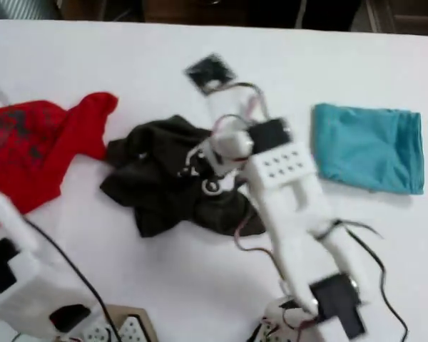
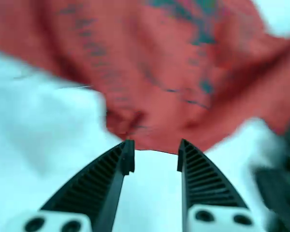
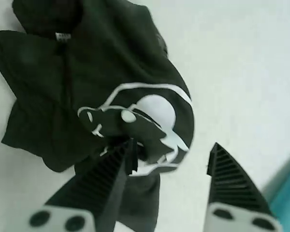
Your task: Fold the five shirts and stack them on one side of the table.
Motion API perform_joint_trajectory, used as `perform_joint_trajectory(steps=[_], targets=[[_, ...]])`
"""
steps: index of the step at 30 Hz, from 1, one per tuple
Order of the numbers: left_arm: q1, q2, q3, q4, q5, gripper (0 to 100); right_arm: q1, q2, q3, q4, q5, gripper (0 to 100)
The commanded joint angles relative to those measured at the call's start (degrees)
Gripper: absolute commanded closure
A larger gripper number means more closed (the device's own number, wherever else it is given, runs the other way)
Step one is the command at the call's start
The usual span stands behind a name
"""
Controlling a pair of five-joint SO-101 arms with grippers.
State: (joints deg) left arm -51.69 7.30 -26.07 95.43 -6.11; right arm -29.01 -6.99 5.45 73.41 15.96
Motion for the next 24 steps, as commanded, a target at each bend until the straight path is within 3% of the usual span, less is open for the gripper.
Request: perform_joint_trajectory(steps=[1,11,18,22,24], targets=[[-7.6,-2.4,-0.1,-2.1,-3.3,83,-4.9,10.2,-11.3,-2.0,-0.6,75.5],[-13.1,-2.5,2.8,-1.6,-7.4,83,-11.1,53.1,-61.6,13.4,-0.6,75.5],[-12.7,-2.5,11.4,-2.2,-7.4,83,-9.1,74.4,-87.7,22.5,-0.2,76.7],[-12.7,-2.5,12.7,-4.4,-7.4,83,-4.9,77.7,-96.6,26.5,-0.2,99.8],[-12.6,-2.4,12.7,-4.6,-7.4,83,-2.2,77.0,-101.0,27.8,-0.2,95.7]])
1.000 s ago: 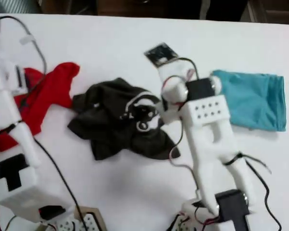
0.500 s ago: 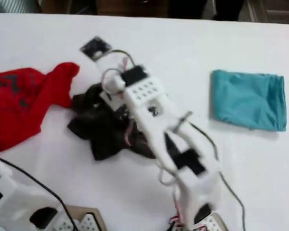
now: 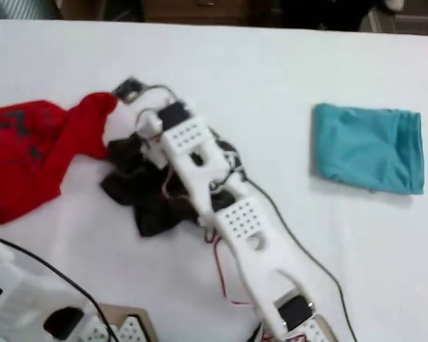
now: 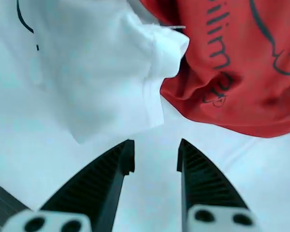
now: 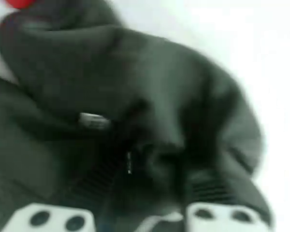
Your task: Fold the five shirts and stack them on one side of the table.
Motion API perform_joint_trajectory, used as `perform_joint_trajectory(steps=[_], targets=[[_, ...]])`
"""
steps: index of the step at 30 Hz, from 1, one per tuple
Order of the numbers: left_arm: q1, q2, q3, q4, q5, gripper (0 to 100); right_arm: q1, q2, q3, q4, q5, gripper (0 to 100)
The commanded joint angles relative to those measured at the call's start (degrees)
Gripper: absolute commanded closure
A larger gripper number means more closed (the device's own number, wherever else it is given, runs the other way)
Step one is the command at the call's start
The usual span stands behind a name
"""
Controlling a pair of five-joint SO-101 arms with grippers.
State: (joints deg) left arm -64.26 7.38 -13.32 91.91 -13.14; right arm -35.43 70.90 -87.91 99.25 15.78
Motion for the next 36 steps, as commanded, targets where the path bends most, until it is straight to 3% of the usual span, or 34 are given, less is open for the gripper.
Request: perform_joint_trajectory(steps=[1,8,16,24,28,33,36], targets=[[0.6,-2.5,0.0,-1.0,-0.4,83,5.4,-2.2,-8.3,2.0,0.0,98.0],[7.6,-2.5,5.0,-0.7,-3.8,83,13.1,-18.2,-1.1,2.1,0.0,97.8],[15.8,-2.5,6.3,-1.0,-3.6,83,17.5,-40.7,18.8,2.1,-0.2,97.8],[29.0,-2.5,4.6,-2.0,-3.6,83,24.1,-66.5,68.2,0.7,0.0,97.8],[36.7,-2.5,4.3,-6.6,-3.5,83,29.6,-81.4,89.9,-7.7,0.7,97.8],[47.6,-2.4,3.9,-11.9,-1.4,83,30.0,-96.7,113.5,-17.3,6.7,97.4],[54.6,-2.1,4.3,-14.2,0.3,81,31.4,-102.4,121.4,-20.3,6.4,89.9]])
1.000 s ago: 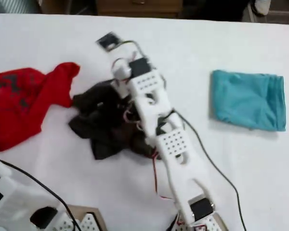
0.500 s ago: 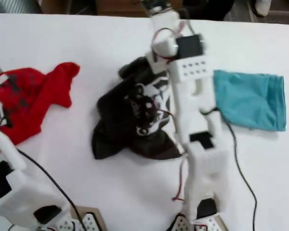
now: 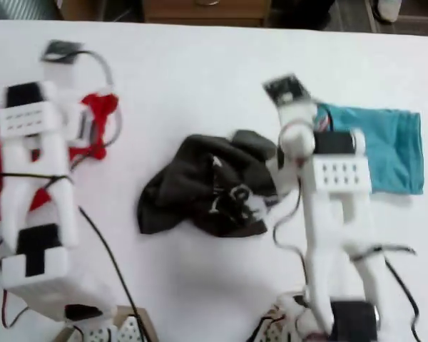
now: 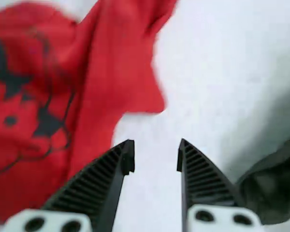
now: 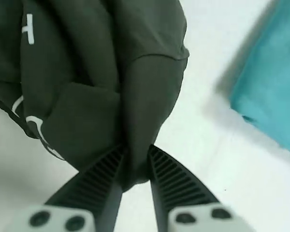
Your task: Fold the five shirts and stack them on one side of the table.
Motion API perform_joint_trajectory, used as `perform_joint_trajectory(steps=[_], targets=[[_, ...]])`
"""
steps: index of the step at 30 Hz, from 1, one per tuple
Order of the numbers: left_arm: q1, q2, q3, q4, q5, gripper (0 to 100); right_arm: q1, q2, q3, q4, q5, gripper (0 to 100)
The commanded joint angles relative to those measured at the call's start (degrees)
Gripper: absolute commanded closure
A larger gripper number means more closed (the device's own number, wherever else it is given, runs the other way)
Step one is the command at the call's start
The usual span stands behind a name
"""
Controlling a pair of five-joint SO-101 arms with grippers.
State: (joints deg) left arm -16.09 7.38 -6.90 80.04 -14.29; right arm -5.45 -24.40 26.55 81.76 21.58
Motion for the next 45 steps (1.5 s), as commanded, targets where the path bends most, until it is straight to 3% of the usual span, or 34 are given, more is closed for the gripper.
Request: perform_joint_trajectory(steps=[1,5,12,17,20,25,30,36,40,45], targets=[[8.8,-1.3,-2.3,-2.5,1.4,80,2.2,-8.7,8.4,-2.8,0.6,84.6],[16.1,4.5,-5.3,-2.1,1.6,77,6.9,-15.2,9.9,-1.0,1.1,70.3],[22.2,15.4,-18.9,-1.4,3.4,77,21.3,-27.8,10.2,-0.7,0.9,78.3],[27.9,25.5,-27.3,3.3,3.4,77,32.8,-31.9,10.3,-0.7,1.1,78.9],[29.6,31.8,-32.2,5.8,3.3,77,36.2,-32.2,12.0,-0.7,1.3,78.9],[30.4,40.4,-40.6,9.8,-0.1,78,36.7,-32.3,16.5,-0.7,8.4,78.9],[29.4,44.7,-48.7,17.0,-0.1,99,36.5,-32.3,17.6,-1.3,9.2,78.9],[27.4,43.8,-54.1,22.5,0.0,97,34.8,-31.8,18.3,-7.7,7.7,78.9],[25.1,36.0,-45.6,22.6,-0.1,97,32.3,-30.3,17.7,-9.6,1.5,78.7],[21.7,16.0,-22.9,22.5,-3.3,97,27.6,-20.1,13.4,-10.8,-4.0,78.7]])
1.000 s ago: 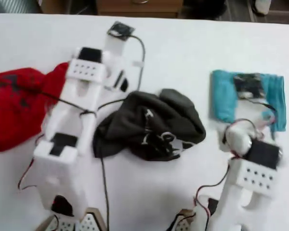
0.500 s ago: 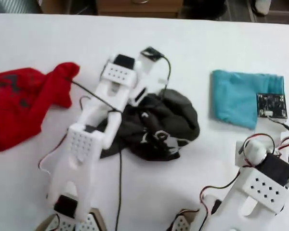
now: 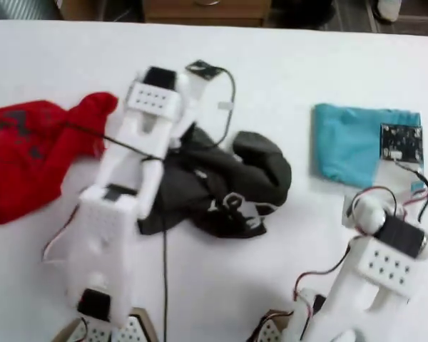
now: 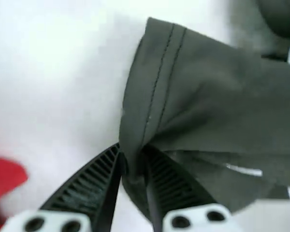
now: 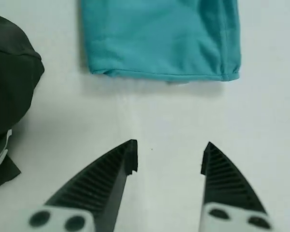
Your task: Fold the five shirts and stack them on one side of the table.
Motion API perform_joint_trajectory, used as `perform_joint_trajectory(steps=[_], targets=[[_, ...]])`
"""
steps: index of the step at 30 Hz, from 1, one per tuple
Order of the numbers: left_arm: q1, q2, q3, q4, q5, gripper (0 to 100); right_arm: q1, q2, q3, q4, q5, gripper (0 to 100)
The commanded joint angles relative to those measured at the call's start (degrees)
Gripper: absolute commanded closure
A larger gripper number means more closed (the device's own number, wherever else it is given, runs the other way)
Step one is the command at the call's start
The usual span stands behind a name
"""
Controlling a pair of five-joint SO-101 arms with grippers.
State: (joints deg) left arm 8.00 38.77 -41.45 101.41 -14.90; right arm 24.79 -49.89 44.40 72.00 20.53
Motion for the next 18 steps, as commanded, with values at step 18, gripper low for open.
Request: perform_joint_trajectory(steps=[18], targets=[[-36.9,-69.9,81.4,-15.6,-32.3,97,-29.5,65.5,-78.9,24.7,-14.6,78.5]])
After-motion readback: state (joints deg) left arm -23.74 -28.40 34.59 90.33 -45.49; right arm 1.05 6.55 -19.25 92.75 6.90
